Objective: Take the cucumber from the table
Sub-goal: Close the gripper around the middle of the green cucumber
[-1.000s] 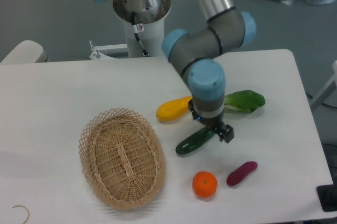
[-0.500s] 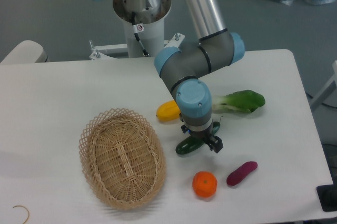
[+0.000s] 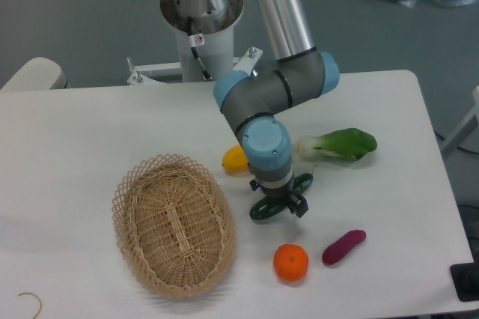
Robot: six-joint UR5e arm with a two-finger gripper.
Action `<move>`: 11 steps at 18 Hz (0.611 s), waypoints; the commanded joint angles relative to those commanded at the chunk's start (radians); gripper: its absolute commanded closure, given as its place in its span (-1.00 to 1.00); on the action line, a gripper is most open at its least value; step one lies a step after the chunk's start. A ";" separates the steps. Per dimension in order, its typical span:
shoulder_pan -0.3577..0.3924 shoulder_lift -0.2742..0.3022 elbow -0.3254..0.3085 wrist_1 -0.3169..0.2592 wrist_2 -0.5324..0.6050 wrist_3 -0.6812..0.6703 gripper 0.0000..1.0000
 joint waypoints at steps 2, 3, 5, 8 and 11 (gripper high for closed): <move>0.000 -0.003 -0.002 0.011 0.002 0.002 -0.91; 0.000 -0.003 -0.002 0.011 0.002 0.003 -0.65; 0.000 0.000 0.000 0.009 -0.002 0.015 -0.25; 0.000 0.006 0.002 0.009 -0.002 0.017 0.08; 0.002 0.012 0.006 0.008 0.000 0.018 0.28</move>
